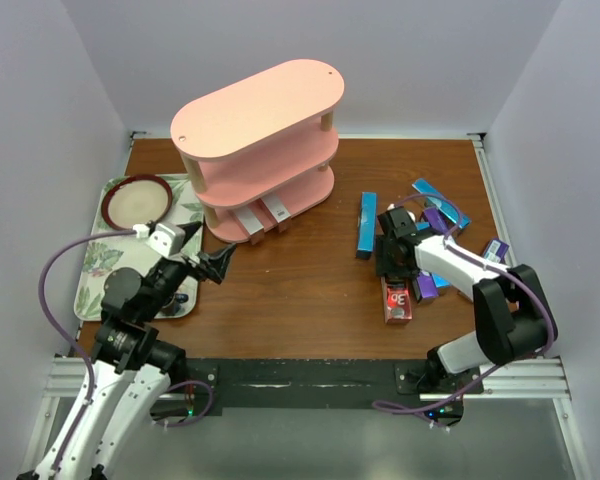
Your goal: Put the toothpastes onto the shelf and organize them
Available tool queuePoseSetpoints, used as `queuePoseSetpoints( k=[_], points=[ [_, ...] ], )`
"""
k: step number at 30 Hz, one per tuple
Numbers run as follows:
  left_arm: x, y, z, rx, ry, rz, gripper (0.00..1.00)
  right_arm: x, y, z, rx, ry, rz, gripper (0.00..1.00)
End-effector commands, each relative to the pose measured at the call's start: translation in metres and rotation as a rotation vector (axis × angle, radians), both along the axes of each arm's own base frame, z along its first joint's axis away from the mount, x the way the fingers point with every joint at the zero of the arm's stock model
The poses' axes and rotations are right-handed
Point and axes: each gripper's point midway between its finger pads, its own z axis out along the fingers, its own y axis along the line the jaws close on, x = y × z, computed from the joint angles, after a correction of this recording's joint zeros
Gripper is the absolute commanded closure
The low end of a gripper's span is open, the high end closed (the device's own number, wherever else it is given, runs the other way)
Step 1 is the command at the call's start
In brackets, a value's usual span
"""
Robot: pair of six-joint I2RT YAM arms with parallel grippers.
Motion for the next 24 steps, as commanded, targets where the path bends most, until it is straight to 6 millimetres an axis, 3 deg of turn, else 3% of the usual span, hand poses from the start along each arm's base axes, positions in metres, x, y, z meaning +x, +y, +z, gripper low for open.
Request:
queuePoseSetpoints(
  k=[1,4,10,12,13,14,15,16,17,18,20,24],
  points=[
    [0.002,-0.031,0.010,-0.023,0.047,-0.157,0.01,0.009,0.007,0.035,0.065,-0.105,0.006,0.44],
    [0.010,-0.051,-0.002,-0.054,0.169,-0.245,0.04,0.009,0.012,0.051,0.116,-0.165,-0.007,0.46],
    [0.029,-0.080,0.007,-0.118,0.213,-0.264,0.04,0.011,0.020,0.079,0.210,-0.265,-0.037,0.47],
    [0.021,-0.102,0.009,-0.111,0.221,-0.299,0.04,0.013,0.025,0.095,0.267,-0.323,-0.060,0.47],
    [0.027,-0.108,0.006,-0.107,0.226,-0.263,0.04,0.015,0.025,0.101,0.284,-0.345,-0.072,0.47],
    [0.015,-0.129,0.011,-0.110,0.209,-0.315,0.03,0.017,0.027,0.110,0.313,-0.376,-0.089,0.47],
    [0.012,-0.137,0.011,-0.107,0.204,-0.314,0.03,0.017,0.029,0.120,0.340,-0.409,-0.097,0.47],
    [0.019,-0.144,0.009,-0.114,0.195,-0.270,0.03,0.019,0.029,0.128,0.355,-0.438,-0.108,0.48],
    [0.008,-0.161,0.007,-0.113,0.195,-0.305,0.03,0.021,0.030,0.135,0.382,-0.466,-0.129,0.48],
    [0.008,-0.172,-0.003,-0.101,0.215,-0.302,0.03,0.020,0.032,0.145,0.413,-0.495,-0.134,0.48],
    [0.002,-0.190,0.000,-0.128,0.199,-0.299,0.02,0.021,0.036,0.154,0.463,-0.524,-0.155,0.48],
    [-0.004,-0.232,-0.017,-0.108,0.211,-0.286,0.02,0.018,0.040,0.168,0.536,-0.562,-0.175,0.48]
  ],
)
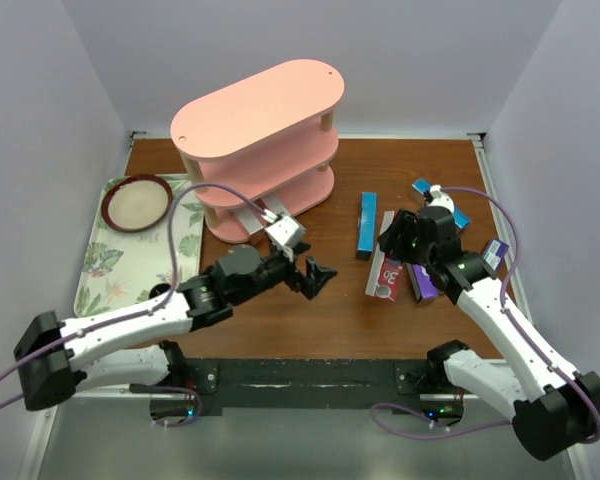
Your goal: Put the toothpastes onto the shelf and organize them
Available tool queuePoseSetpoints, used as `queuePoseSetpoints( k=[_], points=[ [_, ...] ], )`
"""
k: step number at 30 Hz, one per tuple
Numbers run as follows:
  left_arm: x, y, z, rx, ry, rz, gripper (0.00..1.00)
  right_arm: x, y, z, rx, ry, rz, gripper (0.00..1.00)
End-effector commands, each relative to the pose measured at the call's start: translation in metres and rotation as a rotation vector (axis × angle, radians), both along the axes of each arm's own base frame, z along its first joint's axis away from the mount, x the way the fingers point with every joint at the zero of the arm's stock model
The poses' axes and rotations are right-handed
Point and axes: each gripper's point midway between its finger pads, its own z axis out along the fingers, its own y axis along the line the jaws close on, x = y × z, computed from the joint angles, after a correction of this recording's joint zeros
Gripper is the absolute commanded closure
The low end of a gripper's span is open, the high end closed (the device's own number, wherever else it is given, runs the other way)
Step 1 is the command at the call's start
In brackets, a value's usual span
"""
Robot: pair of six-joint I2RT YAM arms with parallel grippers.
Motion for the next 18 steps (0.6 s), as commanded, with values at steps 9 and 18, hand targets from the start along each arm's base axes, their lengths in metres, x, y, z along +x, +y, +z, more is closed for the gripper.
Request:
queuePoseSetpoints(
  k=[9,18],
  points=[
    [0.006,-0.100,0.017,-0.064,-0.058,0.047,0.00,-0.002,0.014,0.028,0.193,-0.105,-0.031,0.48],
    [0.008,-0.127,-0.021,-0.010,0.055,0.057,0.03,-0.004,0.015,0.032,0.213,-0.117,-0.031,0.48]
  ],
)
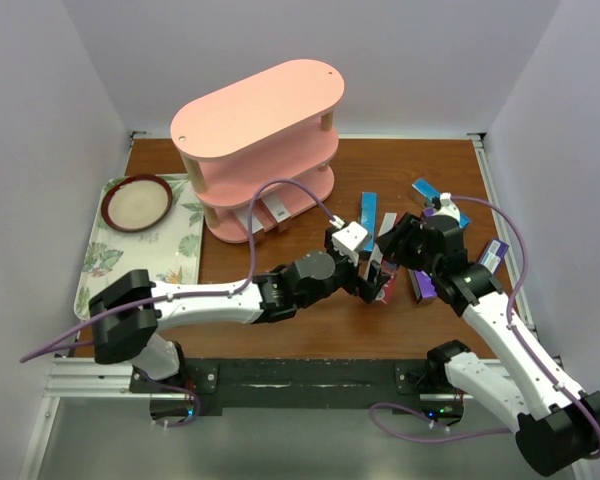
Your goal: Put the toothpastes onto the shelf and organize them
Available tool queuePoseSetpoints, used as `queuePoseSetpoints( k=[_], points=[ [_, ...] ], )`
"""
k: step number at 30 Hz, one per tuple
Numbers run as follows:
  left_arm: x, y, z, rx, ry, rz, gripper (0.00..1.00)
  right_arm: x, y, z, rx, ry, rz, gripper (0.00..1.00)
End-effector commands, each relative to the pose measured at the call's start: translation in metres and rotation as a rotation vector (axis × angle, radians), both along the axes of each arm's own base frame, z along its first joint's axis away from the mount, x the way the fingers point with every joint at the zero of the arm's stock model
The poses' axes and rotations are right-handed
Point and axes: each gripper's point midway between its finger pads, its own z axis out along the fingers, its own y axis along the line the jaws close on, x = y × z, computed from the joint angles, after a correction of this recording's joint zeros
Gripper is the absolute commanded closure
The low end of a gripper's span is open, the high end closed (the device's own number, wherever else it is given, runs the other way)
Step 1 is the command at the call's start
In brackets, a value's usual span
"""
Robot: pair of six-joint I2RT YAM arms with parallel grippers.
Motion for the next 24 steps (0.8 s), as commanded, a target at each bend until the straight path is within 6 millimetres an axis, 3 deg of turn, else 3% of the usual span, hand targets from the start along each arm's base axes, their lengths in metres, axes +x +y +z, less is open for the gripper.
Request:
queuePoseSetpoints(
  k=[1,5,17,21,24],
  points=[
    [0.004,-0.013,0.005,-0.045,0.040,0.039,0.04,0.007,0.006,0.022,0.065,-0.075,-0.005,0.48],
    [0.006,-0.013,-0.011,-0.011,0.066,0.060,0.10,0.008,0.008,0.022,0.074,-0.075,-0.003,0.48],
    [-0.007,-0.027,-0.029,-0.025,0.135,-0.012,0.30,0.007,0.011,0.022,0.097,-0.077,0.003,0.48],
    [-0.010,-0.027,-0.031,-0.051,0.158,-0.017,0.31,0.007,0.013,0.024,0.114,-0.086,0.008,0.48],
    [-0.012,-0.026,-0.026,-0.081,0.159,-0.022,0.38,0.007,0.013,0.025,0.119,-0.089,0.008,0.48]
  ],
)
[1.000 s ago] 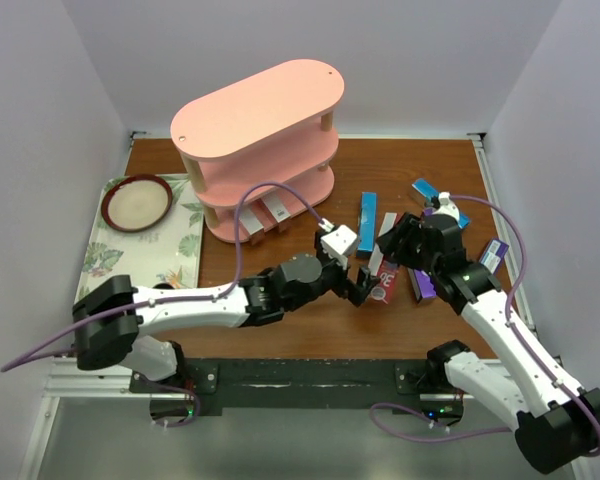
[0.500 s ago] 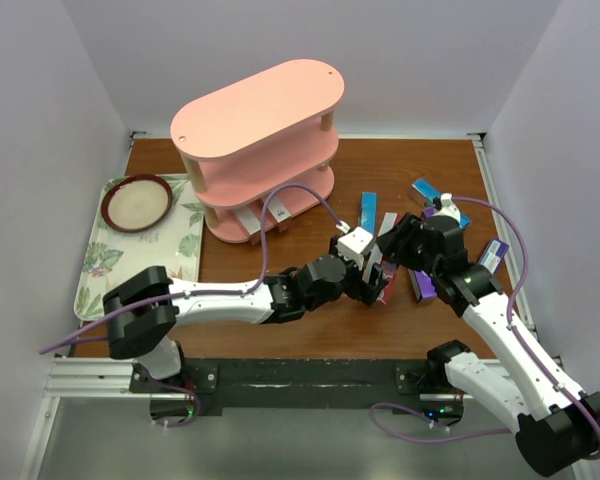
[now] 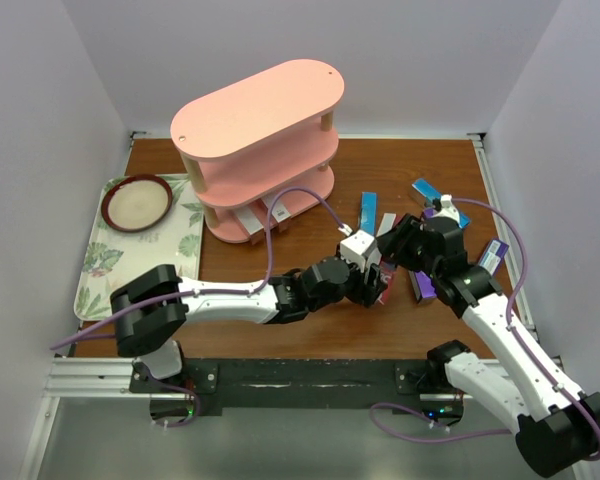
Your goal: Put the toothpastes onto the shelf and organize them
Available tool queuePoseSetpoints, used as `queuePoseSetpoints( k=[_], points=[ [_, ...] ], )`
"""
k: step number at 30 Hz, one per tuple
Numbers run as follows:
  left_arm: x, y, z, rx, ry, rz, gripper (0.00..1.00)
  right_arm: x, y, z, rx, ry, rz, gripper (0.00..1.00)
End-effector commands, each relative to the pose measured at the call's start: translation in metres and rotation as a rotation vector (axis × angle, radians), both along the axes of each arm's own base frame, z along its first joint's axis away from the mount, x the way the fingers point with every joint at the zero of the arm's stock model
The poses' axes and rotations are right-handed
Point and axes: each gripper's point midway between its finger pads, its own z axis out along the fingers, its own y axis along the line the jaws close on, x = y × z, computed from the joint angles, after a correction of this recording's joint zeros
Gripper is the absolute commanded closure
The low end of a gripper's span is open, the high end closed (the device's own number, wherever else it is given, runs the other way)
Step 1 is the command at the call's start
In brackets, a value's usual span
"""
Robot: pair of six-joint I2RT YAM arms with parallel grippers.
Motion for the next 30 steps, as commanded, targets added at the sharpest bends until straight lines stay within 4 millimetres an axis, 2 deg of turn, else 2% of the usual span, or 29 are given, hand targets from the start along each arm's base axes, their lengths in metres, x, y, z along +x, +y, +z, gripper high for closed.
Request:
queuePoseSetpoints(
  k=[1,5,8,10,17,21,27,29,30],
  points=[
    [-0.004,-0.010,0.031,-0.139,-0.005,-0.012,0.42,0.007,0.009,0.025,0.077,-0.090,0.007,0.48],
    [-0.010,-0.012,0.033,-0.179,0.009,-0.041,0.50,0.006,0.011,0.026,0.094,-0.095,0.014,0.48],
    [-0.016,-0.016,0.033,-0.199,0.024,-0.069,0.52,0.006,0.014,0.026,0.111,-0.098,0.024,0.47],
    [-0.018,-0.015,0.030,-0.203,0.033,-0.083,0.50,0.005,0.017,0.027,0.129,-0.099,0.033,0.47],
    [-0.022,-0.009,0.042,-0.302,0.037,-0.115,0.45,0.005,0.021,0.027,0.158,-0.103,0.042,0.47],
    [-0.024,-0.007,0.043,-0.338,0.053,-0.145,0.37,0.005,0.026,0.029,0.173,-0.103,0.061,0.47],
    [-0.026,-0.008,0.040,-0.338,0.071,-0.163,0.34,0.006,0.029,0.031,0.186,-0.105,0.073,0.47],
    [-0.025,-0.007,0.038,-0.341,0.076,-0.162,0.35,0.006,0.029,0.032,0.190,-0.109,0.075,0.47],
    [-0.025,-0.007,0.038,-0.342,0.079,-0.160,0.39,0.006,0.030,0.032,0.191,-0.108,0.075,0.47]
  ],
)
